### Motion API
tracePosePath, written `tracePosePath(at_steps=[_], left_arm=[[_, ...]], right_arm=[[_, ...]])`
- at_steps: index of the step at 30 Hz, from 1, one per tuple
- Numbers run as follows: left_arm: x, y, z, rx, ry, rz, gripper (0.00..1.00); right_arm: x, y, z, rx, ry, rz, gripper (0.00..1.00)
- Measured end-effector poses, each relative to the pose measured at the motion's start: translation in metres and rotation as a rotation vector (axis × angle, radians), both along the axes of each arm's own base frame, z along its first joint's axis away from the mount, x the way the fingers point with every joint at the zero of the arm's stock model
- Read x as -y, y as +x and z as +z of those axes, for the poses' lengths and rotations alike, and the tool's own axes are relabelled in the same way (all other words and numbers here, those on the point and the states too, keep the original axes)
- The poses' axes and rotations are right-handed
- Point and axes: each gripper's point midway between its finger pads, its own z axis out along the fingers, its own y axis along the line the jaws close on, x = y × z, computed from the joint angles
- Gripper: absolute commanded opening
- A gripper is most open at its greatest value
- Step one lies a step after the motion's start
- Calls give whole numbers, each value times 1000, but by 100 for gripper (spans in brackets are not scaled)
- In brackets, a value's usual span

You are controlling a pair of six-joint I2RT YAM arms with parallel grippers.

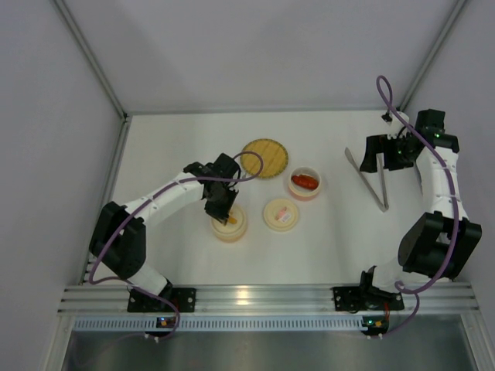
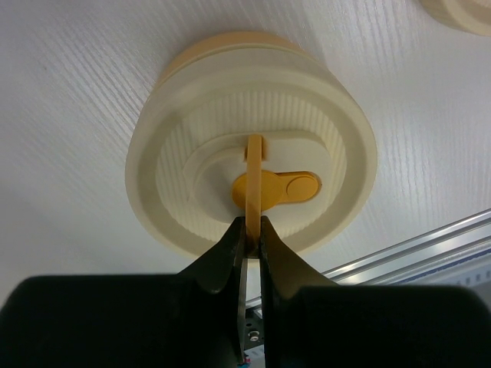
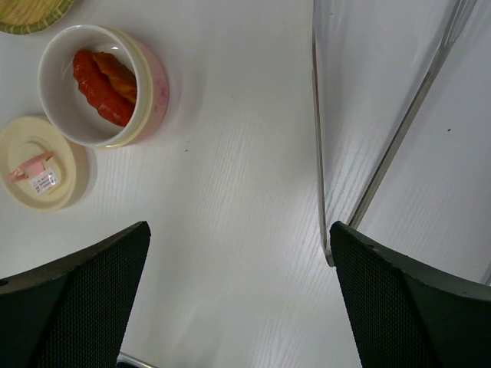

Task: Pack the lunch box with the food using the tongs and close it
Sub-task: Close the box lid on the packing box.

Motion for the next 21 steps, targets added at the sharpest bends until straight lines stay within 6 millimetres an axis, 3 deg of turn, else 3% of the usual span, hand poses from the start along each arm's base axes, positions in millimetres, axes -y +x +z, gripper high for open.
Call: tracePosePath(at_steps=[10, 21], left_arm=[[0, 1, 0, 7, 1, -24, 0], [1, -1, -1, 18, -14, -165, 0]], right_arm=[[0, 0, 0, 0, 0, 0, 99], [0, 1, -5, -15, 4, 0, 99]])
